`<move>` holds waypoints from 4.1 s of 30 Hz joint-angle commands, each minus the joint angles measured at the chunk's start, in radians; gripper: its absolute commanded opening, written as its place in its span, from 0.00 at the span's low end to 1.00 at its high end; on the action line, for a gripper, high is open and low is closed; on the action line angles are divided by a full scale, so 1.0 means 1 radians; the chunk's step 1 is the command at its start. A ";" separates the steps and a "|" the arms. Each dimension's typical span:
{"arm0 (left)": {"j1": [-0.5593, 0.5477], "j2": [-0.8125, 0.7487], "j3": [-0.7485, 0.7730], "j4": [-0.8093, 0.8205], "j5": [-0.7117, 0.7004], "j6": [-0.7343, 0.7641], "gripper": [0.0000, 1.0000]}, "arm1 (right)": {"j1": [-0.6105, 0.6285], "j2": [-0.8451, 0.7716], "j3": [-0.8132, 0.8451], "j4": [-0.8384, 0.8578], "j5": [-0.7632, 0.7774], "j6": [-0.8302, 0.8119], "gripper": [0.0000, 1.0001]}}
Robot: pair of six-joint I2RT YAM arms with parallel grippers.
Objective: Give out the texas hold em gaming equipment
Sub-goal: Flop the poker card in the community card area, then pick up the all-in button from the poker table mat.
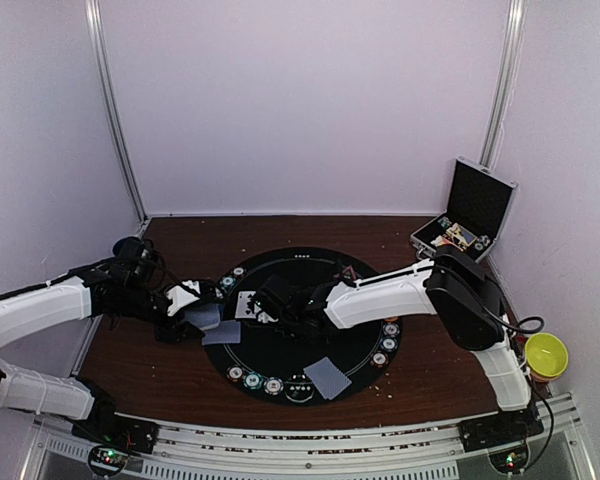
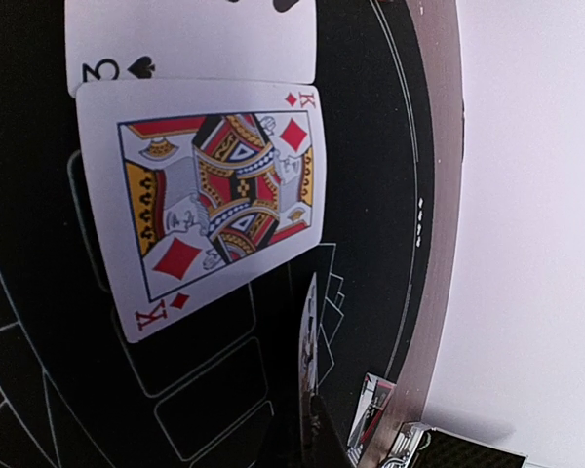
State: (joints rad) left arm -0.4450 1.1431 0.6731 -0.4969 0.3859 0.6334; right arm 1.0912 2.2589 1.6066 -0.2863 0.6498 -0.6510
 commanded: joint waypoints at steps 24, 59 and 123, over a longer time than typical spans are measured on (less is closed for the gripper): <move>-0.003 -0.014 -0.004 0.033 0.018 0.002 0.53 | -0.010 0.026 0.015 -0.023 -0.092 0.019 0.01; -0.003 -0.016 -0.003 0.033 0.016 0.002 0.53 | -0.009 -0.244 0.049 -0.226 -0.059 0.365 0.95; -0.003 -0.011 -0.007 0.038 0.013 0.004 0.53 | -0.438 0.040 0.104 -0.147 -0.465 0.943 0.84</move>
State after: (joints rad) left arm -0.4450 1.1358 0.6727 -0.4965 0.3851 0.6338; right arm 0.6624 2.2654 1.6943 -0.4320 0.2024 0.2687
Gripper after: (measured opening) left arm 0.531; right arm 0.846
